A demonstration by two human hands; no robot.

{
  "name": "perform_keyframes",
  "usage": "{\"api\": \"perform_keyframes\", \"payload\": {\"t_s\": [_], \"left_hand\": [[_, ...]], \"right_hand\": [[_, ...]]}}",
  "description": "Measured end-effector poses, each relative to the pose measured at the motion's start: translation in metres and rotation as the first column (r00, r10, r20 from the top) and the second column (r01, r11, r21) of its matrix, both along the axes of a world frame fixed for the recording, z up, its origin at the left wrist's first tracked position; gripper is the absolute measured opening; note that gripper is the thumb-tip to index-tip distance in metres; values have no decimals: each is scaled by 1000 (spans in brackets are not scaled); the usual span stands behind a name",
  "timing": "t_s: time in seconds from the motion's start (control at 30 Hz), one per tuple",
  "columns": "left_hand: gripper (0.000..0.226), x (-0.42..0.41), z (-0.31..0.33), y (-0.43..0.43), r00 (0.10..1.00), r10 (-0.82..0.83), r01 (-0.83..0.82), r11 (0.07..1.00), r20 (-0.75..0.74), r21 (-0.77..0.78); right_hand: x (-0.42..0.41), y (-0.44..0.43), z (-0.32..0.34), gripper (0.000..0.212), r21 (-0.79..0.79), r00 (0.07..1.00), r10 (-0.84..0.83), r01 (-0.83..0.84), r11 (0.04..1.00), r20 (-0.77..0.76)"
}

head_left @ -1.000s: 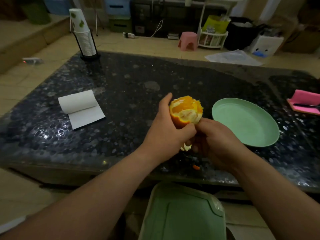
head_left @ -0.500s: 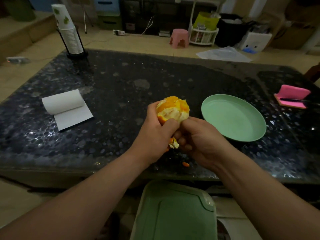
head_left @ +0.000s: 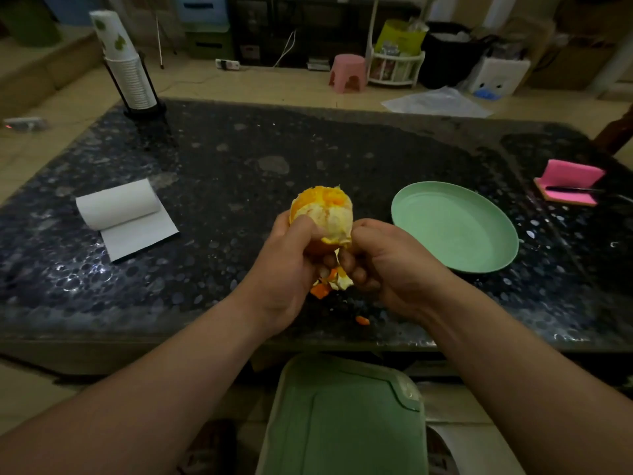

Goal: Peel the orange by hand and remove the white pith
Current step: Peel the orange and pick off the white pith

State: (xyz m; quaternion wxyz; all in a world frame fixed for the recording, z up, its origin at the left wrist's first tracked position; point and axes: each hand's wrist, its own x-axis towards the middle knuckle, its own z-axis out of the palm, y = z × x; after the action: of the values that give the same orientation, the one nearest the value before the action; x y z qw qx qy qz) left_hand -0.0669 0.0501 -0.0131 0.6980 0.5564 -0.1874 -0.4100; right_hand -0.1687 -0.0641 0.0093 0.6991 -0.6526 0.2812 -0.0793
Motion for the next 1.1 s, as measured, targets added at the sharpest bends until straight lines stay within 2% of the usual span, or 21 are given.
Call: {"api": "perform_keyframes", "payload": {"t_s": [0.07,0.2,0.27,0.33,0.4,0.47,0.57,0.67,0.8,0.97,1.1], "left_hand": [[85,-1,1,2,999,-34,33,999,-37,-23],[45,-1,1,4,992,-72,60,992,-107,-111],[41,3,3,7,975,-89,56,985,-202,-166],[41,11,4,8,959,-84,23,975,-270,-222],[46,15,6,8,965,-74,16,975,-253,-223],[42,17,6,7,974,-66,22,980,-215,-199],[32,15,6,8,980,-65,34,987,-190,-158],[39,17,2,8,989,-18,0,992,-144,-124],[72,19,0,9,991,34,-47,993,-129,-104],[76,19,0,10,994,62,-70,993,-90,-96],[73,14,-3,10,998,54,-53,997,11,-56]], "right_hand": [[0,-1,0,24,-17,1000,15,-15,1000,-1],[0,-7,-4,19,4,999,39,-39,999,17],[-2,-10,-5,22,19,1000,16,-16,1000,19],[-3,-12,-5,36,52,1000,10,-11,999,29],[-5,-11,-6,33,47,999,21,-22,999,37],[-4,-7,-7,22,-59,1000,6,-6,998,12],[-1,0,-12,29,-123,1000,-21,21,992,0],[2,4,-14,42,-91,1000,-20,21,996,13],[3,4,-13,41,-182,1000,-13,12,983,-4],[0,2,-10,27,-203,1000,24,-23,979,2],[1,1,-6,20,-224,997,34,-48,974,-67]]}}
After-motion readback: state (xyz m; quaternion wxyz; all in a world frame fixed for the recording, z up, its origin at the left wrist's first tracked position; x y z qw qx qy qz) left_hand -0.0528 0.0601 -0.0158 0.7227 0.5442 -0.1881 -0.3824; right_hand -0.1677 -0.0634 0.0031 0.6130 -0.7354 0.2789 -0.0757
